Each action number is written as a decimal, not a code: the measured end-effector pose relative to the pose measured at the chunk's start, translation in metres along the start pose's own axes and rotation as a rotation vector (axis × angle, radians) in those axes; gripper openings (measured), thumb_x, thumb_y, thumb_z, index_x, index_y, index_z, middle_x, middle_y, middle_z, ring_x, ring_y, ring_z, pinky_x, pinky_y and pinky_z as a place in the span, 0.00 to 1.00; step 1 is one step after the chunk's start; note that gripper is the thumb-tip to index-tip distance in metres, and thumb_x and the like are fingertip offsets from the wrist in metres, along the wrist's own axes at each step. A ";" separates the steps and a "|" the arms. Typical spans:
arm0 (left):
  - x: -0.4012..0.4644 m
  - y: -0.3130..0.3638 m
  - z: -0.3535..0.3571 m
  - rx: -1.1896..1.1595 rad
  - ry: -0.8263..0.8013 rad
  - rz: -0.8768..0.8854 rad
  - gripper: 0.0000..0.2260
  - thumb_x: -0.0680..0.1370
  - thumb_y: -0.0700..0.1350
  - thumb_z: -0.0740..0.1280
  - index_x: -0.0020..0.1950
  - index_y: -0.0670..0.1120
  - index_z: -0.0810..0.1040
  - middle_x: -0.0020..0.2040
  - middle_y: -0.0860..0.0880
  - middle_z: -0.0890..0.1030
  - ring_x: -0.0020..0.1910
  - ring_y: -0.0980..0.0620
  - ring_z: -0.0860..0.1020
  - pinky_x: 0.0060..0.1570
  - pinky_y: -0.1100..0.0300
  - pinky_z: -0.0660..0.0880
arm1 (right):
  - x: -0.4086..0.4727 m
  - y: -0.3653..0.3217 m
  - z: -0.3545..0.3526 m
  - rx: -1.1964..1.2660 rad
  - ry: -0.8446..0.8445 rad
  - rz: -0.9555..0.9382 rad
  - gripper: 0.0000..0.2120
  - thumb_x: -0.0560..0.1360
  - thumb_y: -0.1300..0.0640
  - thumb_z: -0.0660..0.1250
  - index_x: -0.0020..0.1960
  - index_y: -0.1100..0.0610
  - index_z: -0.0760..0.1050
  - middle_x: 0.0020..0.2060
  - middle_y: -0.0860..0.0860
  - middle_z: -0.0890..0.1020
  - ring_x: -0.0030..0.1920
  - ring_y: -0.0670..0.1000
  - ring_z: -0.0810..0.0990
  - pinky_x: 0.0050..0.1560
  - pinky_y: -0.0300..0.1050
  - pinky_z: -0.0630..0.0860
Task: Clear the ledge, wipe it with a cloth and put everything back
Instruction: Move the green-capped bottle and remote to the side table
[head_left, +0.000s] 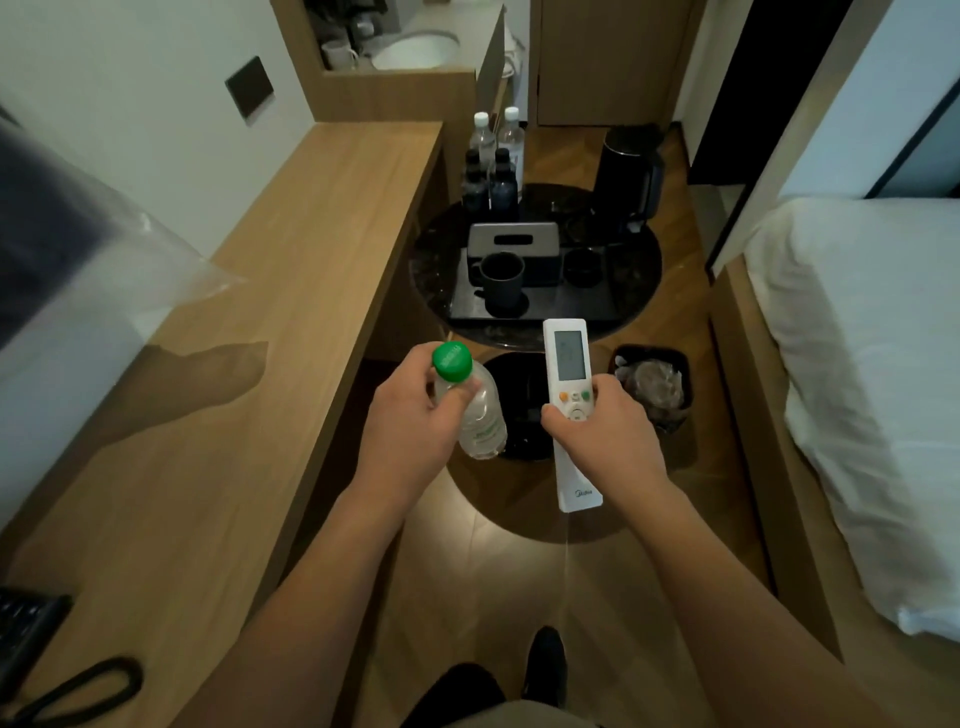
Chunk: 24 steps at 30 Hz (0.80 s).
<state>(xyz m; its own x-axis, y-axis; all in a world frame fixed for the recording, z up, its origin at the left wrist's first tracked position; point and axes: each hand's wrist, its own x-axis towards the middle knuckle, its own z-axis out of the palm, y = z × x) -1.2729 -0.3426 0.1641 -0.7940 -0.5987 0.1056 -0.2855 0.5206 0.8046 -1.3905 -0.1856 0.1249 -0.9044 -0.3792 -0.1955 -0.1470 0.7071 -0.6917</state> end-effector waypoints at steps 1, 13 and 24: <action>0.012 0.002 0.004 -0.007 0.004 -0.003 0.13 0.80 0.51 0.68 0.64 0.54 0.74 0.52 0.62 0.78 0.51 0.69 0.75 0.50 0.65 0.75 | 0.013 -0.002 -0.004 -0.001 0.001 0.002 0.22 0.73 0.42 0.69 0.60 0.51 0.66 0.56 0.49 0.77 0.52 0.52 0.78 0.49 0.53 0.80; 0.169 -0.009 0.047 -0.001 -0.042 -0.019 0.13 0.80 0.52 0.69 0.64 0.55 0.74 0.51 0.64 0.77 0.52 0.76 0.73 0.44 0.71 0.71 | 0.176 -0.025 -0.006 -0.026 0.011 0.038 0.22 0.72 0.41 0.69 0.58 0.52 0.66 0.53 0.50 0.77 0.49 0.52 0.78 0.47 0.54 0.80; 0.351 -0.019 0.055 0.003 -0.022 0.031 0.13 0.79 0.54 0.69 0.62 0.55 0.75 0.51 0.60 0.80 0.51 0.62 0.78 0.50 0.57 0.79 | 0.340 -0.070 -0.005 -0.054 0.040 0.049 0.24 0.73 0.43 0.70 0.62 0.53 0.68 0.56 0.50 0.77 0.49 0.50 0.75 0.46 0.50 0.79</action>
<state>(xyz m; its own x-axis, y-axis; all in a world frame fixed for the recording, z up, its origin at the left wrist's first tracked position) -1.5756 -0.5295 0.1536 -0.8141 -0.5687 0.1173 -0.2623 0.5404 0.7995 -1.6900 -0.3608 0.1103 -0.9264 -0.3194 -0.1995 -0.1221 0.7559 -0.6433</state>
